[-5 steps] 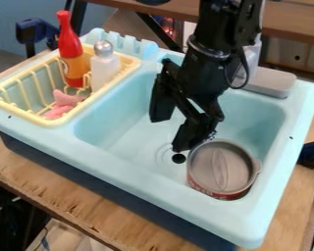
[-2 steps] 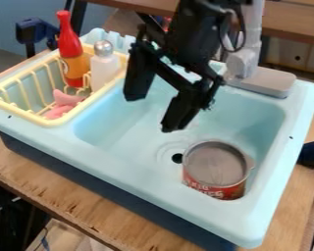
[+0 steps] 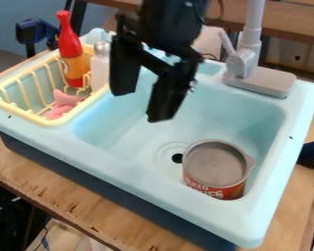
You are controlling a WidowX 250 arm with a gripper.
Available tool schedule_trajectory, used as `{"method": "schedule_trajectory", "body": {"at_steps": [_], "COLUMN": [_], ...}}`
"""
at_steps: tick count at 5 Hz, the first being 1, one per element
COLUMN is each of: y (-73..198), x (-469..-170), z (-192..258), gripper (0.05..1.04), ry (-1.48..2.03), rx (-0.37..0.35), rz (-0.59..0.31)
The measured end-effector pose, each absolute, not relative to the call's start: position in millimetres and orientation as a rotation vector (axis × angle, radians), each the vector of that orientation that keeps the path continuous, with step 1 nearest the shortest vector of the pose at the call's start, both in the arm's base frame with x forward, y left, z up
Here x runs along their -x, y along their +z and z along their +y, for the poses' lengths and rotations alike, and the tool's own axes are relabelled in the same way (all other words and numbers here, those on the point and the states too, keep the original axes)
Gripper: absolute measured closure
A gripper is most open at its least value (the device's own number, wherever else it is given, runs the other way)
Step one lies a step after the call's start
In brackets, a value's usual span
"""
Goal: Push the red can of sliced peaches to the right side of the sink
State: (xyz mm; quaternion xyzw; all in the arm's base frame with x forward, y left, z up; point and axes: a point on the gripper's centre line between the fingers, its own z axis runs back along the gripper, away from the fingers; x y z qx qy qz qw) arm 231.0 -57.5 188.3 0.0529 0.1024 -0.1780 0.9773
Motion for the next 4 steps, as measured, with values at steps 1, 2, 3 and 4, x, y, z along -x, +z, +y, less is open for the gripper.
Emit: {"method": "schedule_trajectory", "body": {"at_steps": [1, 2, 3, 4], "y": [186.1, 187.8, 187.8, 187.8], "x": [-228.5, -229.2, -229.3, -229.2], "z": [-55.7, -55.5, -55.1, -55.4], "gripper": [0.083, 0.083, 0.083, 0.083], "ry": [-0.482, -0.489, -0.488, -0.488], "rx": [-0.039, -0.038, -0.038, -0.037], "rz": [0.073, 0.058, 0.058, 0.058]}}
